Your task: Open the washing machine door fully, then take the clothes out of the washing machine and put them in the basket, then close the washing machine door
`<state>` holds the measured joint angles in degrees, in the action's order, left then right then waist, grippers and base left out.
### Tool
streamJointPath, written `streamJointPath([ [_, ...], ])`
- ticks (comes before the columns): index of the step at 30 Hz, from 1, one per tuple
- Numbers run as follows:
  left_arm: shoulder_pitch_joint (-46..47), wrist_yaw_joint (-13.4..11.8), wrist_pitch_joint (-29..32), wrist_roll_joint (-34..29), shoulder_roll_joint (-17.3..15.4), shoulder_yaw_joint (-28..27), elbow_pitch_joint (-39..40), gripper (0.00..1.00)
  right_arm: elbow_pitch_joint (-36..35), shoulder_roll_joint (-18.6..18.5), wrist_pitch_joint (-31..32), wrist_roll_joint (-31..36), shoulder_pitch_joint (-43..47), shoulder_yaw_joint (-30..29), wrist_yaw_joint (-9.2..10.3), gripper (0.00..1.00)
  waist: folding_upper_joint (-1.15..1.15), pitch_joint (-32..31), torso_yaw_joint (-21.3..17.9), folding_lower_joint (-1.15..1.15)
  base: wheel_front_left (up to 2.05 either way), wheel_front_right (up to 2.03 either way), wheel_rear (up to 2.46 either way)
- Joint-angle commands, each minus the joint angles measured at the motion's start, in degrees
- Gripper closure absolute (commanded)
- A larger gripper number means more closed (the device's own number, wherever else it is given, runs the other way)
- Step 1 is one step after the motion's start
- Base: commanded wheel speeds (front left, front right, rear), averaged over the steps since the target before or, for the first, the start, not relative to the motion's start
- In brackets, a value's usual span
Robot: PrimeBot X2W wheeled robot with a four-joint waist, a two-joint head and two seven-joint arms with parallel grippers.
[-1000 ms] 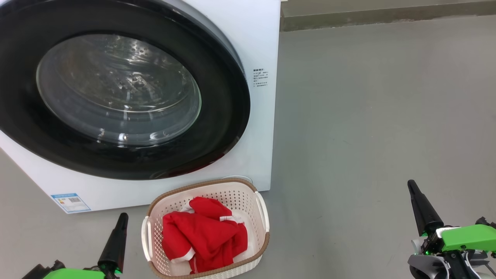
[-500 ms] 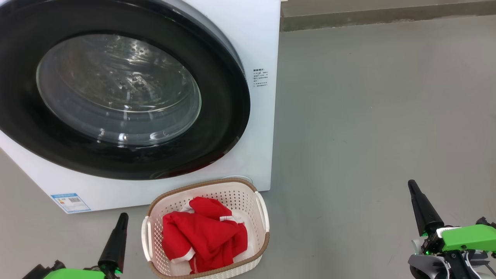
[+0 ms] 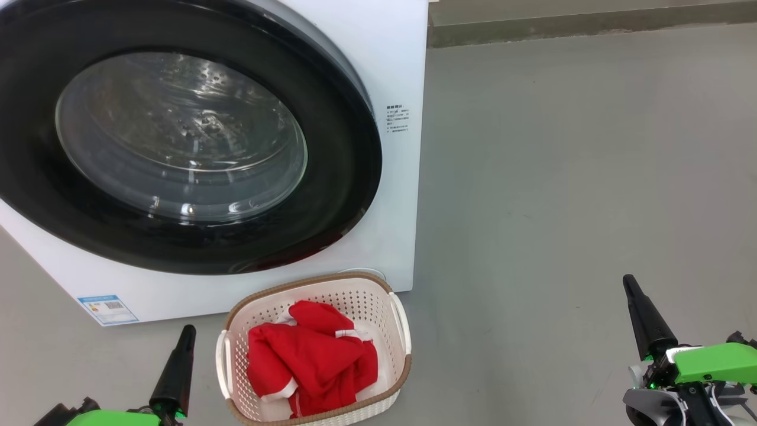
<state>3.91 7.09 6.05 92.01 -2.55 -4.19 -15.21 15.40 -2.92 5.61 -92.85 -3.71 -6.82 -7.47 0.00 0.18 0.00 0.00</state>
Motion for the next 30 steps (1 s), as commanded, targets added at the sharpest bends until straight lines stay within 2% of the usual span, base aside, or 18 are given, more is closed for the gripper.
streamJointPath([
  [1,2.26,0.4,0.28,0.32,-0.5,-2.13,1.17,1.0,-1.4,-0.41,0.41,0.2,-2.42,0.89,-0.02,1.0,0.0,0.0,0.0,0.0,0.0,0.0,0.0],
  [30,2.27,0.4,0.35,0.24,-0.44,-2.22,1.17,1.0,-1.39,-0.26,0.58,0.38,-2.44,0.67,-0.02,1.0,0.0,0.0,0.0,0.0,0.0,0.0,0.0],
])
